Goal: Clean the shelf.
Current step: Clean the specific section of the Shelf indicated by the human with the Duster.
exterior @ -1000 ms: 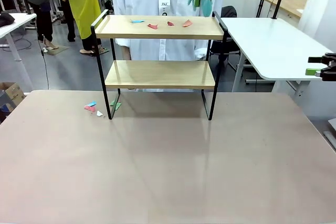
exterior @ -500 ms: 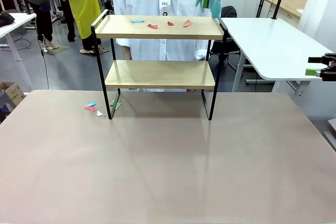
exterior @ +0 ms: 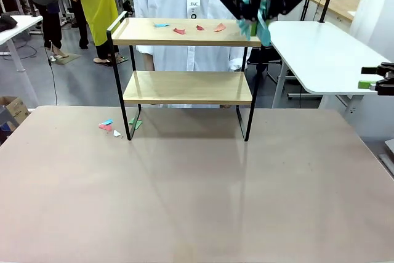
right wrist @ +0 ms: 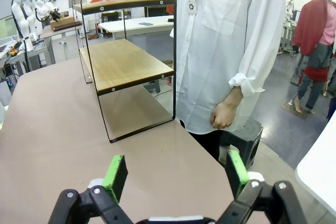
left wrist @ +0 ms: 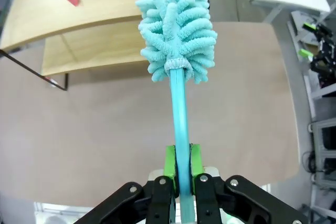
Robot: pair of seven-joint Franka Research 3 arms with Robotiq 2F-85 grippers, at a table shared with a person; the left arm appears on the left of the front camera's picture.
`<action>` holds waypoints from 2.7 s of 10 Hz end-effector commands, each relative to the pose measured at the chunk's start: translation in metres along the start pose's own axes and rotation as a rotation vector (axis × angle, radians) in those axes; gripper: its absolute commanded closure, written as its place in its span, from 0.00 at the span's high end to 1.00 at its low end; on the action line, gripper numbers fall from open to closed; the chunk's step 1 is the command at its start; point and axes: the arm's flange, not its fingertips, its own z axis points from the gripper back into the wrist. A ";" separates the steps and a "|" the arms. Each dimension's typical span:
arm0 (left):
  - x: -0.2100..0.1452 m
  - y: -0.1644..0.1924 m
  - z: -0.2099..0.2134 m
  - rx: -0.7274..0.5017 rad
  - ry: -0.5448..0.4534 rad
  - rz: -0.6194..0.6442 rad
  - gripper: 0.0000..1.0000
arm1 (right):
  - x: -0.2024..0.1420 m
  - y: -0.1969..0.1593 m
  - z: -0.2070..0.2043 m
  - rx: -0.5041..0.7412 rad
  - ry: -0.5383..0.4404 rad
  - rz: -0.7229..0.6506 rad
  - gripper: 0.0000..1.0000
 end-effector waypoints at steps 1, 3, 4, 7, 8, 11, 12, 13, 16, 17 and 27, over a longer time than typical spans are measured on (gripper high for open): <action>0.010 -0.010 -0.006 -0.013 -0.049 0.093 0.13 | 0.003 0.002 0.000 -0.001 -0.003 0.003 1.00; 0.020 -0.011 -0.022 -0.028 -0.056 0.121 0.13 | 0.003 0.002 0.000 -0.001 -0.003 0.003 1.00; 0.025 -0.011 -0.031 -0.026 -0.040 0.123 0.13 | 0.003 0.002 0.000 -0.001 -0.003 0.003 1.00; 0.035 -0.004 -0.046 -0.013 0.051 0.116 0.13 | 0.003 0.002 0.000 -0.001 -0.003 0.003 1.00; 0.038 -0.001 -0.045 -0.017 0.065 0.105 0.13 | 0.003 0.002 0.000 -0.001 -0.003 0.003 1.00; 0.036 -0.003 -0.054 -0.017 0.056 0.114 0.13 | 0.003 0.002 0.000 -0.001 -0.003 0.003 1.00; 0.036 -0.003 -0.054 -0.017 0.056 0.114 0.13 | 0.003 0.002 0.000 -0.001 -0.003 0.003 1.00; 0.038 -0.001 -0.051 -0.020 0.089 0.093 0.13 | 0.003 0.002 0.000 -0.001 -0.003 0.003 1.00; 0.049 0.020 -0.046 0.052 0.163 0.053 0.13 | 0.003 0.002 0.000 -0.001 -0.003 0.003 1.00; 0.054 0.029 -0.044 0.075 0.195 0.029 0.13 | 0.003 0.002 0.000 -0.001 -0.003 0.003 1.00; 0.065 0.172 -0.035 0.365 0.355 0.035 0.13 | 0.003 0.002 0.000 -0.001 -0.003 0.003 1.00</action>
